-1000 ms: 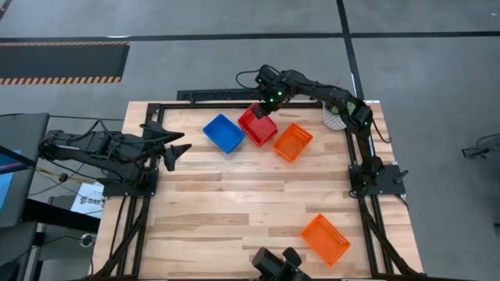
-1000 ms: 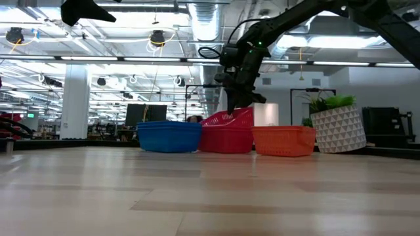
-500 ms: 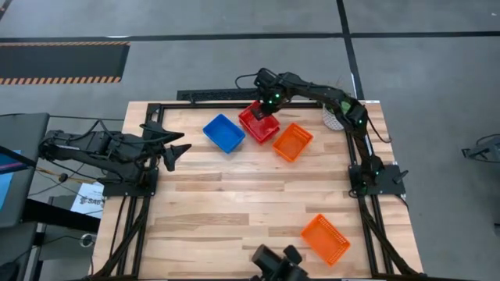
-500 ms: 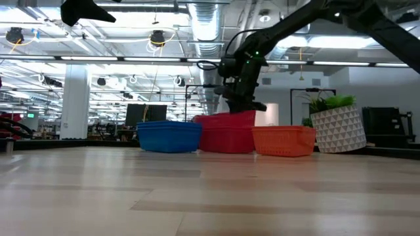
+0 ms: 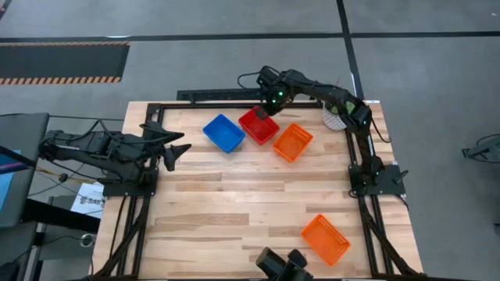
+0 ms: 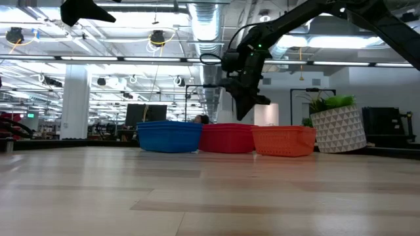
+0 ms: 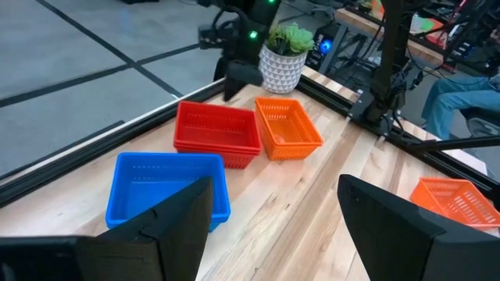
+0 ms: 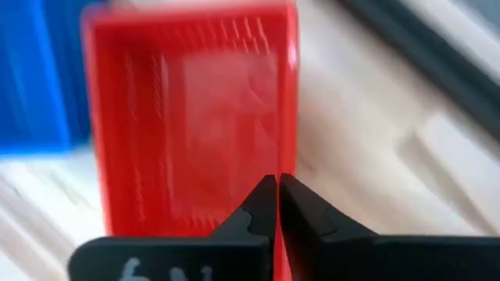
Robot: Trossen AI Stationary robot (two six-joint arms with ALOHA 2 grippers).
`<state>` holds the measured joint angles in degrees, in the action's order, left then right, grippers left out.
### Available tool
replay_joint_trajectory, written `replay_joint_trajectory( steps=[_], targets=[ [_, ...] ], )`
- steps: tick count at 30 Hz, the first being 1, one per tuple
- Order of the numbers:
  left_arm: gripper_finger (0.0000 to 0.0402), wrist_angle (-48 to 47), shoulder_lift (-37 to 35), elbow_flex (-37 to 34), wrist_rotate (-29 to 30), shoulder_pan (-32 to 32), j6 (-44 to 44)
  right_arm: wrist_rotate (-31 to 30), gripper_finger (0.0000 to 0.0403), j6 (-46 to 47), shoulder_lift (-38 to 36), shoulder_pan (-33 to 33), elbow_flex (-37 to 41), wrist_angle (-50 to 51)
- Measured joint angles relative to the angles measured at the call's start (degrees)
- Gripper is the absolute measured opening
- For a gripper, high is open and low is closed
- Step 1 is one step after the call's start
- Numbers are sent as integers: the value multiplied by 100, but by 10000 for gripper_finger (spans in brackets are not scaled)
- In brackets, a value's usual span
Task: Stack baskets by color
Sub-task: Stack the bottom orange bin on the top orange bins
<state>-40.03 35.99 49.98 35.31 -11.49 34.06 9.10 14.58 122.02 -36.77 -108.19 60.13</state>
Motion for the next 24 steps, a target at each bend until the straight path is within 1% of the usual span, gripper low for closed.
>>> replay_joint_trajectory(
  steps=[4,7,10,13,15,17,20,24],
  targets=[
    [263,-20,-1,0,-29,0,18,-9,68,-270,-299,93,-51,1272],
    [263,-100,-2,0,-42,0,23,-89,89,-299,-604,351,-24,2171],
    [263,-181,0,0,-46,0,28,-349,110,-127,-1080,775,168,2599],
    [263,-179,0,0,-51,0,64,-679,131,288,-1781,1394,639,2715],
    [263,-179,0,0,-51,0,70,-842,144,758,-2260,1884,1080,2633],
    [263,-179,0,0,-51,0,68,-999,156,1420,-2777,2435,1603,2556],
    [263,-177,0,0,-51,0,66,-1181,168,2801,-3513,3388,2435,2372],
    [263,-184,0,0,-51,0,64,-1207,174,4994,-4255,4813,3530,2158]
  ],
)
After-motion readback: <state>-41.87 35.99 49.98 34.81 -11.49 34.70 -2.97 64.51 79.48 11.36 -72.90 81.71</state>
